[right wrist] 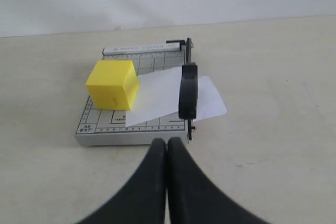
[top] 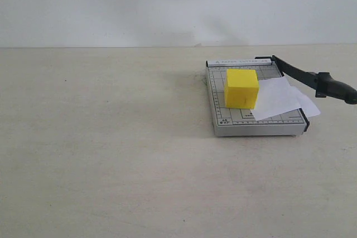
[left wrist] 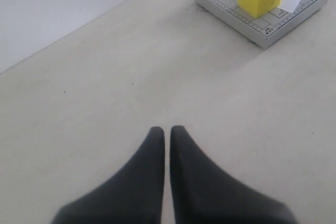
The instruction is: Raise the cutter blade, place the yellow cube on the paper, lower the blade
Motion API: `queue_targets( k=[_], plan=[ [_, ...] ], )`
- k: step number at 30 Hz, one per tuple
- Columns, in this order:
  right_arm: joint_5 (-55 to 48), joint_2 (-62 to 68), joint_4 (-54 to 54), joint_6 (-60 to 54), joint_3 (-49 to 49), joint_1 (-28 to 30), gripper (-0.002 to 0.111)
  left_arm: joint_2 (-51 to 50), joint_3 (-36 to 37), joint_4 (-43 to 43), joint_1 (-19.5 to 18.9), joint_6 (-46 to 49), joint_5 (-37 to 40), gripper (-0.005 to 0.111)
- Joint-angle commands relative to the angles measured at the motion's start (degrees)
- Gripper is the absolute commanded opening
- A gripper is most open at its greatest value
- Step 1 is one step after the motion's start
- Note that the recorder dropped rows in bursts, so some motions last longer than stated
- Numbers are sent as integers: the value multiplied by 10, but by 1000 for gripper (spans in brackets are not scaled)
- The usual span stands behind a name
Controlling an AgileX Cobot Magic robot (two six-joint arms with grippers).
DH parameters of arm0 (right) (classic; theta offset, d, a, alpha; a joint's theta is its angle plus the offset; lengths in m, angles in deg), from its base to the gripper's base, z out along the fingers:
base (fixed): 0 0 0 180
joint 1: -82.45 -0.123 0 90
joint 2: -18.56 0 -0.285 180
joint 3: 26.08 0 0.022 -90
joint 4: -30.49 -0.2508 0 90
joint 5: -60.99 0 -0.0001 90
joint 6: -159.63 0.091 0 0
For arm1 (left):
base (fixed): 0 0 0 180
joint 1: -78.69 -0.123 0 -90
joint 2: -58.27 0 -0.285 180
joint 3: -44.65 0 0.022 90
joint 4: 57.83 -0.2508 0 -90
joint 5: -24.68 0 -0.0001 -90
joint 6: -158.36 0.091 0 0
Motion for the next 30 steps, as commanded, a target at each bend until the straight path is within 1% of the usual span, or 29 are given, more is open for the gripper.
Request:
queue_targets(
  k=[1,4,9,15,30],
  plan=[
    [5,-6,-31,-6,-21,0,0,35,50,-2,-1,-16,-28,4],
    [22,-6,-43,-5,-21,0,0,51,71,-2,-1,-18,-38,4],
    [30,-6,-51,-4,-21,0,0,63,83,-2,-1,-25,-47,4],
    [31,-6,-51,-4,-21,0,0,64,83,-2,-1,-25,-58,4],
    [31,-6,-50,-4,-21,0,0,64,83,-2,-1,-27,-58,4]
  ],
)
